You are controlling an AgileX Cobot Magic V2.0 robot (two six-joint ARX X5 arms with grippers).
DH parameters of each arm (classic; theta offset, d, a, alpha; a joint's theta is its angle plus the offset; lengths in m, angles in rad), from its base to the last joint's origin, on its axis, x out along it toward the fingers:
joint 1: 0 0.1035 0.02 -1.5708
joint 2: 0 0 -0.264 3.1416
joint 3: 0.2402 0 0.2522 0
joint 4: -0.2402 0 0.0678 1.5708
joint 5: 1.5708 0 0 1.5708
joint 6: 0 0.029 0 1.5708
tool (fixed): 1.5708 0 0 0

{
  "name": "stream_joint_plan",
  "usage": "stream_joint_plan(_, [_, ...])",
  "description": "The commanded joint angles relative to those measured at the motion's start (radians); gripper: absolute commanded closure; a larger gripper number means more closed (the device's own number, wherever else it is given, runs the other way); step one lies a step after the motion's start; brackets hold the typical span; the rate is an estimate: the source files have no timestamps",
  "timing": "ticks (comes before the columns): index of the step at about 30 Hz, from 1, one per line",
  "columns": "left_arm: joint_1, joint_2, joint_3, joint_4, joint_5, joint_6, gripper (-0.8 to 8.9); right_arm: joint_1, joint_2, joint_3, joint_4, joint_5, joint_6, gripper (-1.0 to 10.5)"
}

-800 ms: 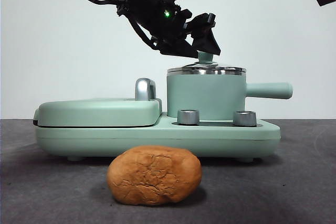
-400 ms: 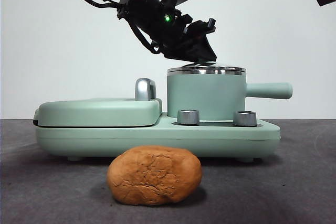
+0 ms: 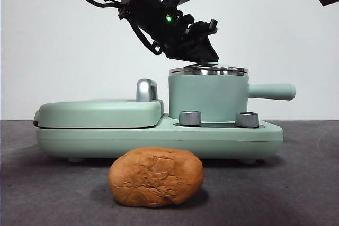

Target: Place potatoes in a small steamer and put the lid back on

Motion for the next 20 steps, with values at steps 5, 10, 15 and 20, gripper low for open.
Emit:
stream_joint_plan(5, [-0.004, -0.022, 0.026, 0.027, -0.013, 0.023, 7.99, 0.004, 0.004, 0.017, 0.009, -0.001, 0.018, 7.1])
stream_joint_plan(10, [-0.004, -0.066, 0.026, 0.034, -0.013, 0.023, 7.99, 0.004, 0.004, 0.017, 0.009, -0.001, 0.018, 7.1])
stream_joint_plan(15, [-0.001, -0.122, 0.026, 0.007, -0.012, 0.021, 7.99, 0.004, 0.004, 0.017, 0.005, -0.002, 0.018, 7.1])
stream_joint_plan(20, [0.004, -0.201, 0.026, -0.085, -0.012, 0.023, 7.99, 0.005, 0.003, 0.017, -0.003, -0.011, 0.017, 7.1])
